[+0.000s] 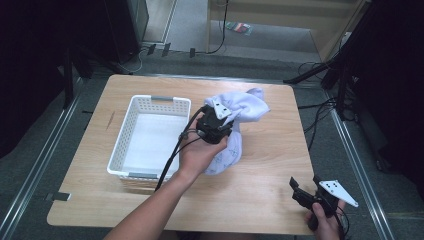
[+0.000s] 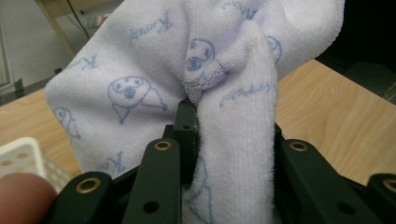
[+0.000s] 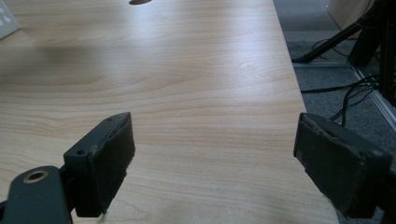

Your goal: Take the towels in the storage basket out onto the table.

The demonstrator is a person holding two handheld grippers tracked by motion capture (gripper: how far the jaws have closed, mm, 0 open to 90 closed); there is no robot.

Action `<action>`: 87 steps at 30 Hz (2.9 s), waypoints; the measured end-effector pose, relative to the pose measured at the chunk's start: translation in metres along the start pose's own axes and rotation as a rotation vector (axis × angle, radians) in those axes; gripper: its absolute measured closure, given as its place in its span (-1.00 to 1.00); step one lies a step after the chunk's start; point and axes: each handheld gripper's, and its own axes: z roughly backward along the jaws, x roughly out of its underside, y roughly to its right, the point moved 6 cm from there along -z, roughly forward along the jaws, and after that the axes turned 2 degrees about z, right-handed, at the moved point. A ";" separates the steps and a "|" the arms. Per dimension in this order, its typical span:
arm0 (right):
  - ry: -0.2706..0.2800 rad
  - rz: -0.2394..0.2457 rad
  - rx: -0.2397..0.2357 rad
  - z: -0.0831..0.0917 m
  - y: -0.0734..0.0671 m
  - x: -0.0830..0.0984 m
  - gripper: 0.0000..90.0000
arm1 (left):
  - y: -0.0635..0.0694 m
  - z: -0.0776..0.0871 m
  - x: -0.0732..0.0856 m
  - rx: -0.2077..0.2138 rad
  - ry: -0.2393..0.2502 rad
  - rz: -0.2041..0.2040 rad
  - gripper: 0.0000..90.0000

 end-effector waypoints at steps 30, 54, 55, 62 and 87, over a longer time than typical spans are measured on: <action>0.000 0.001 -0.001 0.000 0.000 0.000 -0.72 | 0.026 -0.029 0.045 0.187 -0.079 0.079 -1.00; -0.005 -0.006 0.008 -0.001 0.000 0.000 -0.72 | -0.071 0.059 0.057 0.107 0.122 0.192 -1.00; -0.005 -0.005 0.008 -0.001 0.000 0.000 -0.72 | -0.076 0.062 0.058 0.103 0.130 0.196 -1.00; -0.006 -0.006 0.009 -0.001 0.000 0.000 -0.72 | -0.103 0.083 0.068 0.065 0.164 0.223 -1.00; -0.007 -0.006 0.015 -0.001 0.000 0.000 -0.72 | -0.170 0.146 0.131 -0.057 0.241 0.252 -1.00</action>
